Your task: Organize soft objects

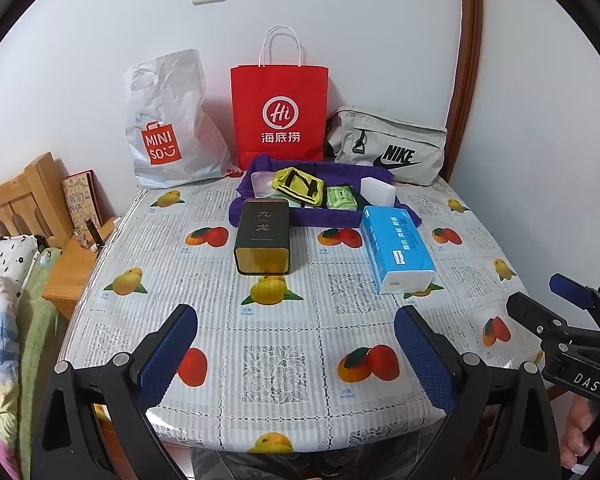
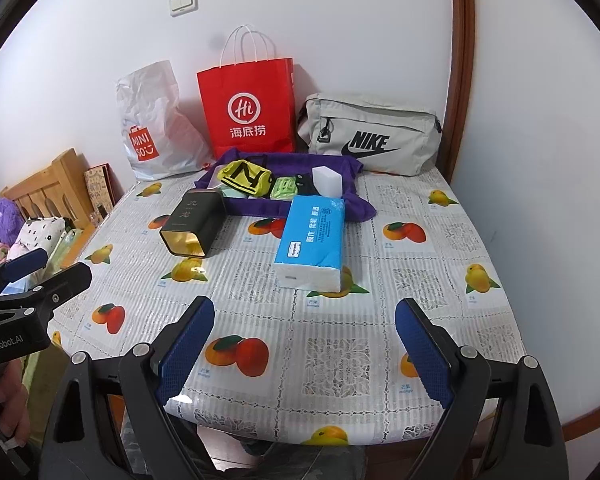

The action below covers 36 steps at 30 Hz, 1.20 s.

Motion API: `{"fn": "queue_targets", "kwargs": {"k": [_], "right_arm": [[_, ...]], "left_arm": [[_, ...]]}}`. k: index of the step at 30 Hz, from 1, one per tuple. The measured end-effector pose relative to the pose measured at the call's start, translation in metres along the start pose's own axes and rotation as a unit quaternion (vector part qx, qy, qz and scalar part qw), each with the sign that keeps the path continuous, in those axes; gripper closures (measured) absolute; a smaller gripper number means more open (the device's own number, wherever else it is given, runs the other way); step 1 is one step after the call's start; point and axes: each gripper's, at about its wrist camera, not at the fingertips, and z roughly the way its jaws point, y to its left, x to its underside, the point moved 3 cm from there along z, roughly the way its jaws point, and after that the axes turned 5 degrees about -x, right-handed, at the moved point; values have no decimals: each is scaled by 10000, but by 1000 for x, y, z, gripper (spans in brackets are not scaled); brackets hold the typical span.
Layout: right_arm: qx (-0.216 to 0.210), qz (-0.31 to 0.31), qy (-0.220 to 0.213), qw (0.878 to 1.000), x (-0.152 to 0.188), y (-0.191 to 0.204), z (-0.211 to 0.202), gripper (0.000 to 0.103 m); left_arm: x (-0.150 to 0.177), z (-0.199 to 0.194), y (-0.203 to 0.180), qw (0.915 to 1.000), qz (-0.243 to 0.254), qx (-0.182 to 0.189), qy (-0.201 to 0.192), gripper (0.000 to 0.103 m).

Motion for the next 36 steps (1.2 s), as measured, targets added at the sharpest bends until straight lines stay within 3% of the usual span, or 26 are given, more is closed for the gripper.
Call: {"fn": "queue_targets", "kwargs": {"k": [36], "right_arm": [[-31, -16, -27, 10000, -1, 3, -5, 12]], "left_arm": [[-1, -2, -4, 10000, 3, -3, 2, 3]]}}
